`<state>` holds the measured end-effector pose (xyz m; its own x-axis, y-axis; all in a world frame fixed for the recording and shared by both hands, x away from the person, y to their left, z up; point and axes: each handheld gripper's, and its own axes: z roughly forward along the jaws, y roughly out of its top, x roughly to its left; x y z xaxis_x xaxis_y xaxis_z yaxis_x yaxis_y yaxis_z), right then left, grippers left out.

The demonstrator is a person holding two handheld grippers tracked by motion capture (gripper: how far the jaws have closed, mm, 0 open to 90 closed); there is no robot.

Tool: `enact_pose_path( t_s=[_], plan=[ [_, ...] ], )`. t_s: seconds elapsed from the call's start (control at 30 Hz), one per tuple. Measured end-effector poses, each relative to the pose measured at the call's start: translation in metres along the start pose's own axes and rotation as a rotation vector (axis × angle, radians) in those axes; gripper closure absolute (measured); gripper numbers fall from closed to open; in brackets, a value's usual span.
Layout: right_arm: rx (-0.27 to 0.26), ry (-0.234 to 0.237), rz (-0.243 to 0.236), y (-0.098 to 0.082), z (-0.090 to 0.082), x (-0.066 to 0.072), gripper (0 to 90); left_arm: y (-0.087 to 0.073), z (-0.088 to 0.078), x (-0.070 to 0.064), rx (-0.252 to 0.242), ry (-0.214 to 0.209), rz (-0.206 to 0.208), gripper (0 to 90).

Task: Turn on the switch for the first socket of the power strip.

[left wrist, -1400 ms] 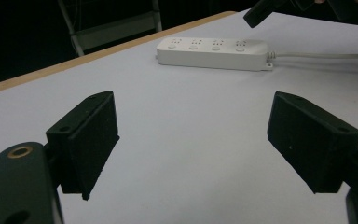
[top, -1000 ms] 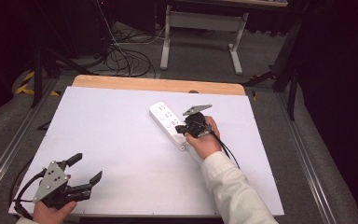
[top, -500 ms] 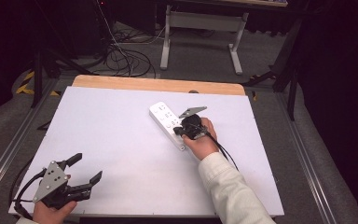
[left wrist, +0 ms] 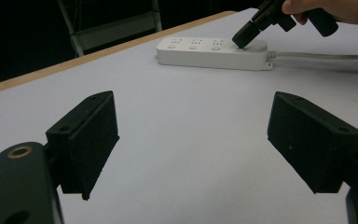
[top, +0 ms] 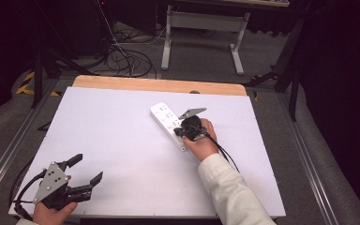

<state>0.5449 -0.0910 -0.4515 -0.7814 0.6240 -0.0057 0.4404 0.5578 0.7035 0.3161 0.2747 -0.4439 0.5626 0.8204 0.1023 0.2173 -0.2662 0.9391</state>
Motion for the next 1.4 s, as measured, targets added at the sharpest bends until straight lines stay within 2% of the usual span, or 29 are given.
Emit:
enact_pose_path(
  t_s=[0.17,0.63,1.1,1.4],
  plan=[
    [0.004,-0.014,-0.003,0.0000,0.0005,0.0018,90.0,0.0001,-0.0001,-0.0002,0.000,-0.001,0.001,16.8],
    [0.014,-0.010,0.014,-0.0004,0.0015,0.0016,90.0,0.0001,-0.0003,-0.0004,-0.001,0.001,0.001,16.8],
    [0.032,-0.035,-0.016,0.0010,0.0027,0.0057,90.0,0.0002,-0.0002,-0.0012,-0.002,0.000,-0.002,16.8],
    [0.033,-0.030,0.001,0.0001,0.0034,0.0047,90.0,0.0002,-0.0009,-0.0004,-0.002,0.000,0.005,16.8]
  ],
)
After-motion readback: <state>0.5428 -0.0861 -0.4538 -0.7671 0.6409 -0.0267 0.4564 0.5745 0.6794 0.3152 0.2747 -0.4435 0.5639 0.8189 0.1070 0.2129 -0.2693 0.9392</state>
